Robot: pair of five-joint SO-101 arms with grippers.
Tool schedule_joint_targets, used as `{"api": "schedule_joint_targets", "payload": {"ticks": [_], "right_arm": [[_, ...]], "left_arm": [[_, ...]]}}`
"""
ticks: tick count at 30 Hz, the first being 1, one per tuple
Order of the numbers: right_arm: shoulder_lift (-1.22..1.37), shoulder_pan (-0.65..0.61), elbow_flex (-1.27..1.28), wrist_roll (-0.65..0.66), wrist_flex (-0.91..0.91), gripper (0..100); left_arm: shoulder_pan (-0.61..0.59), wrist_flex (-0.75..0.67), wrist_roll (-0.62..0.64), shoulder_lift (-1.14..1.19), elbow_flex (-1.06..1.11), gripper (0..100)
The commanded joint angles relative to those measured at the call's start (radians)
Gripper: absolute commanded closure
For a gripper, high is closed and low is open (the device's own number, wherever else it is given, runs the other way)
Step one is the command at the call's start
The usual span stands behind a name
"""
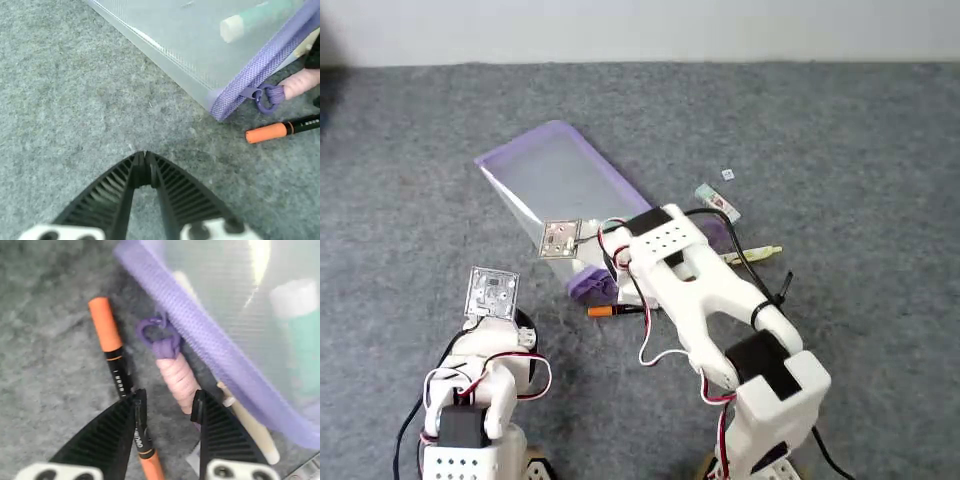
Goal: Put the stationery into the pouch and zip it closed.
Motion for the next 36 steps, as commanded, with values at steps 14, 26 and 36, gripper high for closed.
{"api": "schedule_joint_targets", "payload": {"ticks": [14,26,36], "right_arm": [[0.064,-0.007,-0.123,0.072,0.028,82.7],[0.165,-0.053,-0.123,0.069,-0.084,82.7],[0.18,-0.048,-0.198,0.068,-0.051,98.8]], "left_arm": [[0.0,0.002,-0.002,0.003,-0.007,99],[0.0,0.002,-0.002,0.003,-0.007,99],[0.0,0.002,-0.002,0.003,-0.007,99]]}}
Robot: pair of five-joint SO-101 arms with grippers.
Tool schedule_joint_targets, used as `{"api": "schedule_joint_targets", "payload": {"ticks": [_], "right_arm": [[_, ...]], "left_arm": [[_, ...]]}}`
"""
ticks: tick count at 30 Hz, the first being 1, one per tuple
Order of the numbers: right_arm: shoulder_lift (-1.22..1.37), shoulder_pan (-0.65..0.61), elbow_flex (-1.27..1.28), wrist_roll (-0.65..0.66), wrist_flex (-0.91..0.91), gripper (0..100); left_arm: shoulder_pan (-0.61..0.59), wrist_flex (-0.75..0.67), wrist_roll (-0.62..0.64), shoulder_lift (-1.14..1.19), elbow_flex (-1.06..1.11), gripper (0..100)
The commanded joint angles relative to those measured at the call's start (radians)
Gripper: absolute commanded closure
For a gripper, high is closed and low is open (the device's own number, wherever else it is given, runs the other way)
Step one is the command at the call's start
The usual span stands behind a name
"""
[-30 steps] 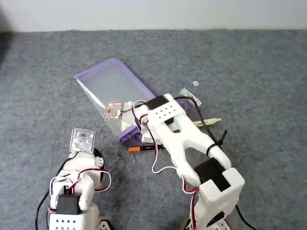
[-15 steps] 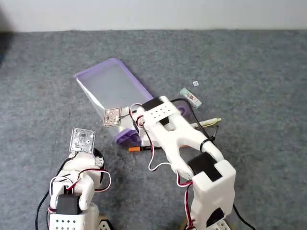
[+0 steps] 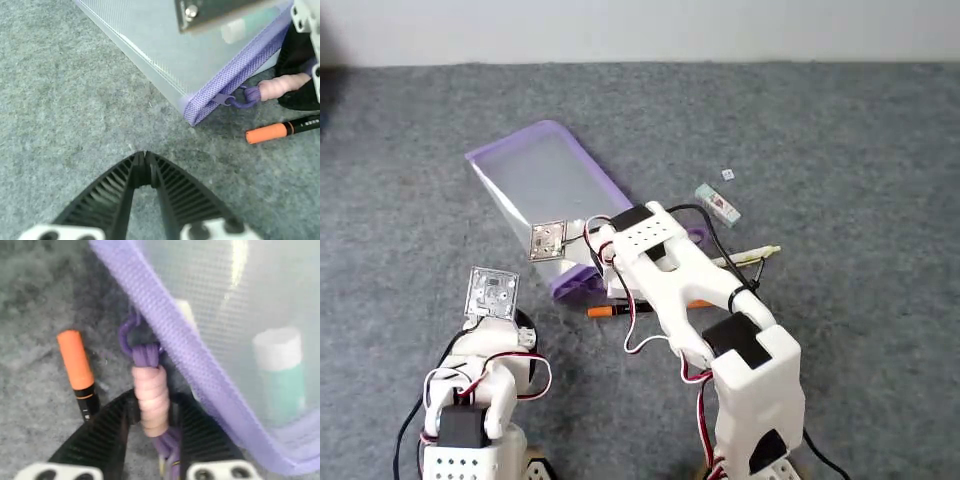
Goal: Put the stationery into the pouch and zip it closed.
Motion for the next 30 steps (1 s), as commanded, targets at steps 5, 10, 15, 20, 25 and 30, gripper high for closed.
{"api": "schedule_joint_targets", "payload": {"ticks": [5,10,15,20,25,30], "right_arm": [[-0.005,-0.021,-0.212,-0.075,0.139,98.8],[-0.005,-0.021,-0.402,-0.16,0.329,98.8],[-0.005,-0.025,-0.551,-0.256,0.492,98.8],[-0.005,-0.065,-0.634,-0.334,0.648,98.8],[-0.01,-0.09,-0.684,-0.385,0.748,98.8],[-0.053,-0.101,-0.681,-0.427,0.748,98.8]], "left_arm": [[0.0,0.002,-0.002,0.003,-0.007,99],[0.0,0.002,-0.002,0.003,-0.007,99],[0.0,0.002,-0.002,0.003,-0.007,99],[0.0,0.002,-0.002,0.003,-0.007,99],[0.0,0.002,-0.002,0.003,-0.007,99],[0.0,0.002,-0.002,0.003,-0.007,99]]}}
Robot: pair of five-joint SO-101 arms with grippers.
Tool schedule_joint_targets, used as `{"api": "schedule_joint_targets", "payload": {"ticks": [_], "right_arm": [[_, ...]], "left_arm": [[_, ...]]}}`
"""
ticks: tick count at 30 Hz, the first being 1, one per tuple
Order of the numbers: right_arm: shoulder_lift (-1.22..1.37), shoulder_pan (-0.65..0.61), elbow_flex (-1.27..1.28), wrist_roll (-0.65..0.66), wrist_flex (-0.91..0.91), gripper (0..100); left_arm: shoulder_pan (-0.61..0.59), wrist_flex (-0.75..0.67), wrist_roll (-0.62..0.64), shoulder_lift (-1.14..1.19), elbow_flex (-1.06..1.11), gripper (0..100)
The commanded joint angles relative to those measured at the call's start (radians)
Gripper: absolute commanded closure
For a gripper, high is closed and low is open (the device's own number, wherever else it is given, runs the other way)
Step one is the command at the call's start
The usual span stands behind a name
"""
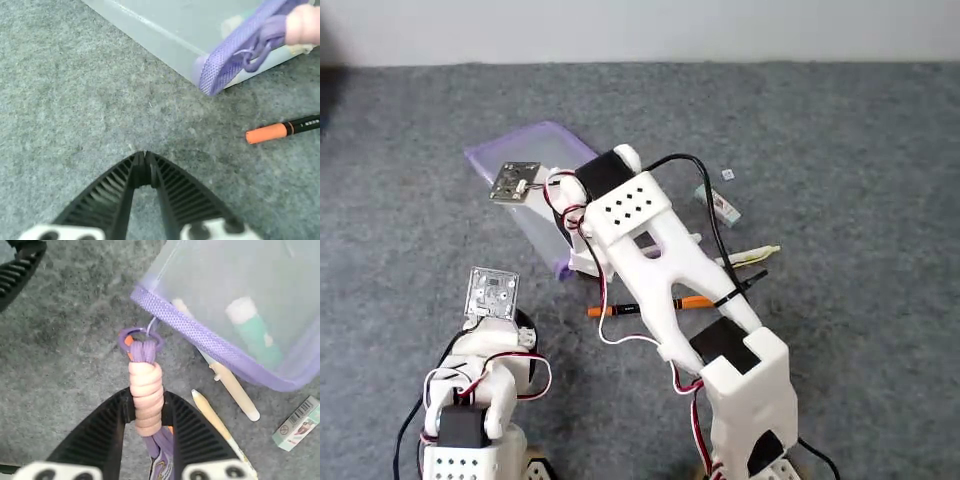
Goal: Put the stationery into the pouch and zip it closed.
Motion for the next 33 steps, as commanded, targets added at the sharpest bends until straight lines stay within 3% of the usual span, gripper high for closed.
{"api": "schedule_joint_targets", "payload": {"ticks": [1,10,16,22,28,33], "right_arm": [[-0.059,-0.022,-0.044,-0.038,0.048,98.8],[-0.133,-0.044,-0.031,-0.123,0.051,98.8],[-0.248,-0.087,0.146,-0.132,0.05,98.8],[-0.297,-0.102,0.218,-0.146,0.047,98.8],[-0.297,-0.101,0.218,-0.192,-0.01,98.8],[-0.297,-0.101,0.218,-0.204,-0.068,98.8]], "left_arm": [[0.0,0.002,-0.002,0.003,-0.007,99],[0.005,0.002,-0.002,0.002,-0.007,99],[-0.043,0.031,-0.017,-0.003,-0.012,98],[-0.19,0.035,-0.19,-0.003,-0.079,98],[-0.308,0.012,-0.15,-0.003,-0.196,98],[-0.27,0.015,-0.083,0.005,-0.334,92]]}}
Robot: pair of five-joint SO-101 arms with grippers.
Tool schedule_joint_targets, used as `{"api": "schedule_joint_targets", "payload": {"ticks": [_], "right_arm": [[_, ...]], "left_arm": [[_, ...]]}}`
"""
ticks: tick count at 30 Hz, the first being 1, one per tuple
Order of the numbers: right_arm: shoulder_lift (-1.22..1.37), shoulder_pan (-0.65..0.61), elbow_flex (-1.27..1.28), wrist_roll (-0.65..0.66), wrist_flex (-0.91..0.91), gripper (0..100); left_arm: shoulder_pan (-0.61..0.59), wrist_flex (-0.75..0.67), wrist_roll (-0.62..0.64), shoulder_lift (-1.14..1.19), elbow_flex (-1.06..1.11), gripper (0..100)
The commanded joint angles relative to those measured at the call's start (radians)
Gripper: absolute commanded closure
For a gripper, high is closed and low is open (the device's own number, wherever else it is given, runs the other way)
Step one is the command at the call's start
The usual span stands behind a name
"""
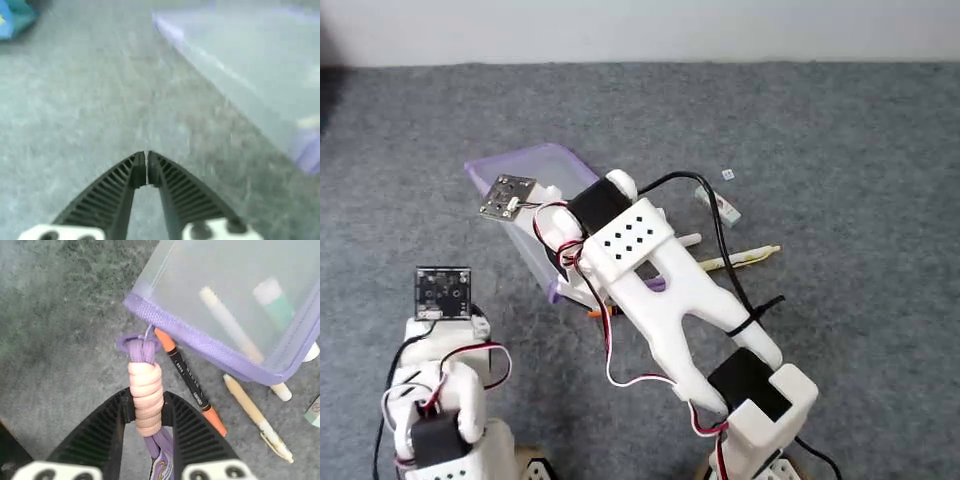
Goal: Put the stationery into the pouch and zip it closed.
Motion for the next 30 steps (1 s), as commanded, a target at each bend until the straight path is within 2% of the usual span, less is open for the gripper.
{"api": "schedule_joint_targets", "payload": {"ticks": [1,5,9,13,16,20,24,30], "right_arm": [[-0.062,-0.002,-0.006,-0.014,-0.044,98.8],[-0.071,-0.001,-0.008,-0.074,-0.071,98.8],[-0.071,0.016,-0.06,-0.129,-0.073,98.8],[-0.062,0.038,-0.161,-0.152,-0.077,98.8],[-0.062,0.041,-0.198,-0.157,-0.077,98.8],[-0.062,0.038,-0.215,-0.157,-0.088,98.8],[-0.068,0.039,-0.215,-0.157,-0.127,98.8],[-0.071,0.039,-0.215,-0.157,-0.134,98.9]], "left_arm": [[0.035,-0.009,0.074,0.008,-0.14,92],[0.121,0.048,0.106,0.008,-0.196,93],[0.124,0.038,0.109,0.052,-0.199,92],[0.13,0.028,0.132,0.212,-0.272,92],[0.153,0.029,0.164,0.365,-0.374,88],[0.255,0.052,0.227,0.534,-0.526,85],[0.345,0.058,0.269,0.632,-0.584,82],[0.345,0.054,0.299,0.667,-0.581,77]]}}
